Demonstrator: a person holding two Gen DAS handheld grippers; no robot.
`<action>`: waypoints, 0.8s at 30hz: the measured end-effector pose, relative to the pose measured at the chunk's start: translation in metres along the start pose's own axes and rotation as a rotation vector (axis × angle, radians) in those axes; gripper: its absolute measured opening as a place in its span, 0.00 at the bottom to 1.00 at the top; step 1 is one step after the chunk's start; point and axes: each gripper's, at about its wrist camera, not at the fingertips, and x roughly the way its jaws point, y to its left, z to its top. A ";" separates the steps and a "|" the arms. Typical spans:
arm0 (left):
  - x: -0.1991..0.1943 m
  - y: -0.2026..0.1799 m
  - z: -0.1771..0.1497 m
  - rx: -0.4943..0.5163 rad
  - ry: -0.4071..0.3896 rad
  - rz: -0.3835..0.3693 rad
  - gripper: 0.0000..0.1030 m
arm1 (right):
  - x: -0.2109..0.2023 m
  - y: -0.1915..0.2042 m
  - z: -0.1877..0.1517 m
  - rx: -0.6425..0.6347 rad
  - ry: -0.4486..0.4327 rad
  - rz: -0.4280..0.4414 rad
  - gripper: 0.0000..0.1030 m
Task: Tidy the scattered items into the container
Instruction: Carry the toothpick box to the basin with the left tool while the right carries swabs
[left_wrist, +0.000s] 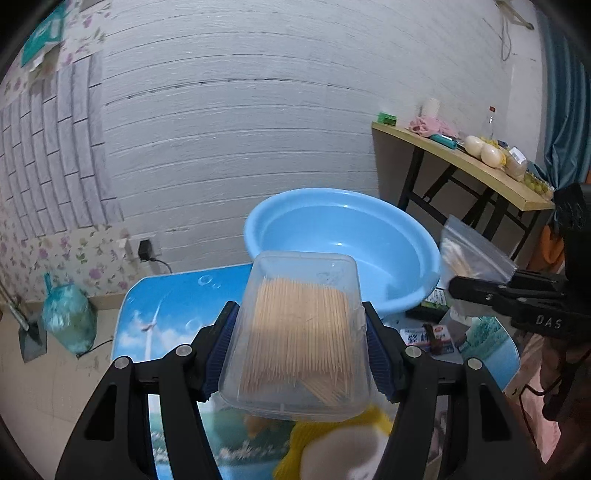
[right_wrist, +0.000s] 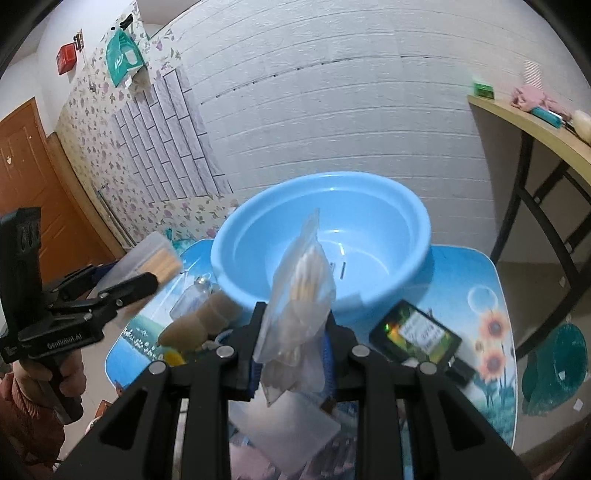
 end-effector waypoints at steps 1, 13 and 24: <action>0.006 -0.003 0.003 0.002 0.009 -0.008 0.61 | 0.003 -0.001 0.002 -0.001 0.001 0.005 0.25; 0.060 -0.027 0.026 0.054 0.059 -0.038 0.62 | 0.041 -0.026 0.019 0.037 0.012 0.035 0.25; 0.088 -0.036 0.028 0.078 0.085 -0.044 0.62 | 0.057 -0.036 0.025 0.065 0.009 0.050 0.30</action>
